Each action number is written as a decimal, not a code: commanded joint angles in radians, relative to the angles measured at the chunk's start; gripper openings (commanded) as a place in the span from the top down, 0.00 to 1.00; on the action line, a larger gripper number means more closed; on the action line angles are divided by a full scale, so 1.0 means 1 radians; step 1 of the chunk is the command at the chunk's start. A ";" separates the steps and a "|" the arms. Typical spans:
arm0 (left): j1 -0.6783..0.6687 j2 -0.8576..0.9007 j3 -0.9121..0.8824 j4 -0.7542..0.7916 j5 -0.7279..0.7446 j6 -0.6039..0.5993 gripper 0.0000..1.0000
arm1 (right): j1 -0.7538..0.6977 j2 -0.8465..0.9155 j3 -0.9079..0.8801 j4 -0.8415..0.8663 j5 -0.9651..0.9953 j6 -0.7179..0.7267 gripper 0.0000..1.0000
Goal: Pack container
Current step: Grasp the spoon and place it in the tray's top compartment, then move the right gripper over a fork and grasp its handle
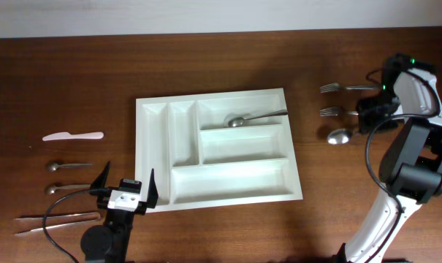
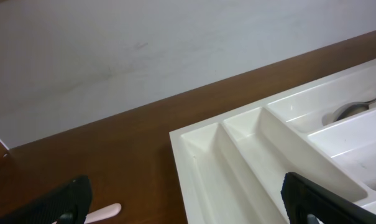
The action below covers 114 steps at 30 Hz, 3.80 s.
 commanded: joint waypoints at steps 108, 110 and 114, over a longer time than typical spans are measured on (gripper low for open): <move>0.005 -0.008 -0.008 0.001 -0.011 -0.003 0.01 | -0.004 0.148 0.162 0.038 0.036 -0.006 0.13; 0.005 -0.008 -0.008 0.001 -0.011 -0.003 0.01 | -0.004 0.158 0.162 0.040 0.030 -0.005 0.13; 0.005 -0.008 -0.008 0.001 -0.011 -0.002 0.01 | -0.004 0.161 0.162 0.050 0.031 0.001 0.13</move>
